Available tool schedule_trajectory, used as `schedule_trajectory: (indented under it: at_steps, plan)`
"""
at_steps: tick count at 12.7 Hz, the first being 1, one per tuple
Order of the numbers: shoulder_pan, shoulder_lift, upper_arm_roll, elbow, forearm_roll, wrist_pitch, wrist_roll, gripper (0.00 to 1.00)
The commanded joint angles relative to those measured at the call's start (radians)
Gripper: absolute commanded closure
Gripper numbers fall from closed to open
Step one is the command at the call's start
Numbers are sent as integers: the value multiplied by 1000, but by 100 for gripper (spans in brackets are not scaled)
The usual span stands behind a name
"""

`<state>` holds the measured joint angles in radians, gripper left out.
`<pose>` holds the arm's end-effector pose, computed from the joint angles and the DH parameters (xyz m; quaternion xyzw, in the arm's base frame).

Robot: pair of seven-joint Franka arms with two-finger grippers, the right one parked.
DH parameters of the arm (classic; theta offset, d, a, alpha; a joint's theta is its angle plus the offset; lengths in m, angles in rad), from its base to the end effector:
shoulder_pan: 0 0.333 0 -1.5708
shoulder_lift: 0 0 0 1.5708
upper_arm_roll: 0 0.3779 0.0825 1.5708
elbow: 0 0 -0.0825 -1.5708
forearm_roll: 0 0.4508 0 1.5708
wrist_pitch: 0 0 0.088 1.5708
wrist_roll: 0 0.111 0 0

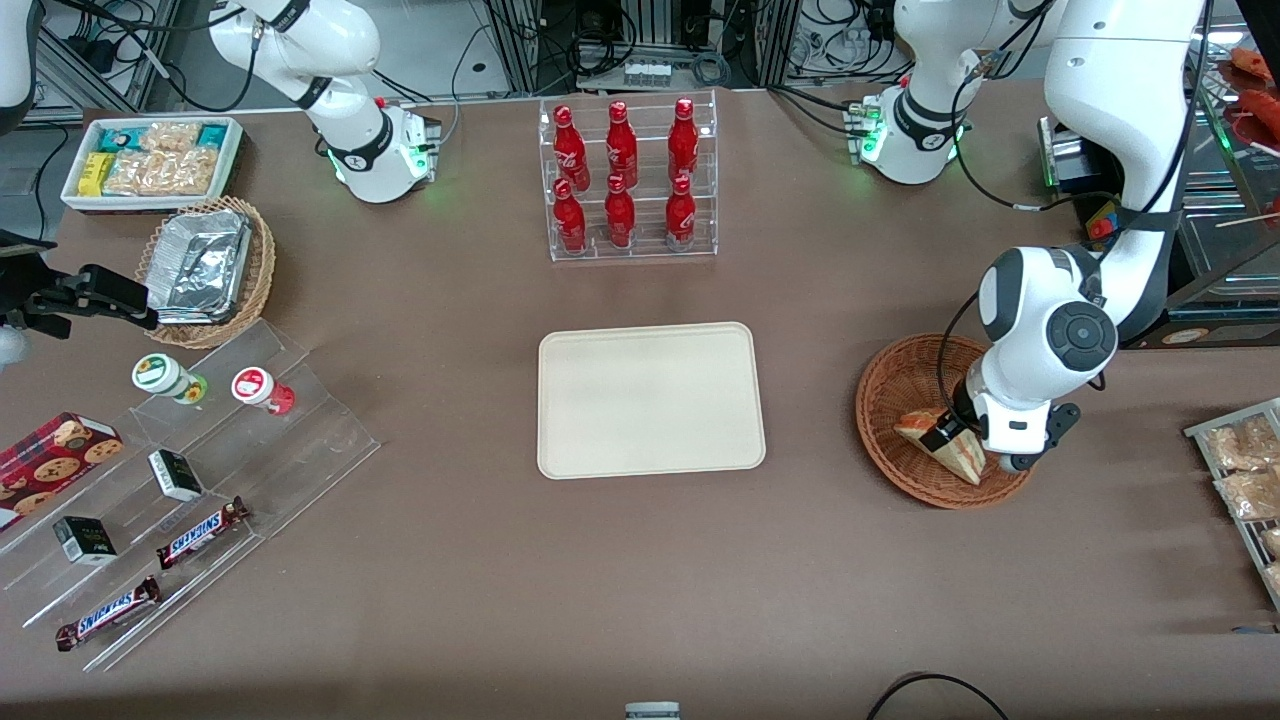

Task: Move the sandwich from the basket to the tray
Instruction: 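Lower the left gripper and close it on the sandwich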

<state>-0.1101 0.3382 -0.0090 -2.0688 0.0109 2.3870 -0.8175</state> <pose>0.6478 -0.0772 0.2701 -0.9409 -0.3386 0.0079 0.0065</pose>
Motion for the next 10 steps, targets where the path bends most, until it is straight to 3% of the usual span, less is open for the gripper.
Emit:
schedule_trajectory:
  at_steps: [1,5,10]
  plan:
    - [1,-8,0,-7,-6,18,-17,100]
    - [-3,-15,0,39,-3,-18,-8,100]
    - [-98,-36,-15,264,9,-349,5,100]
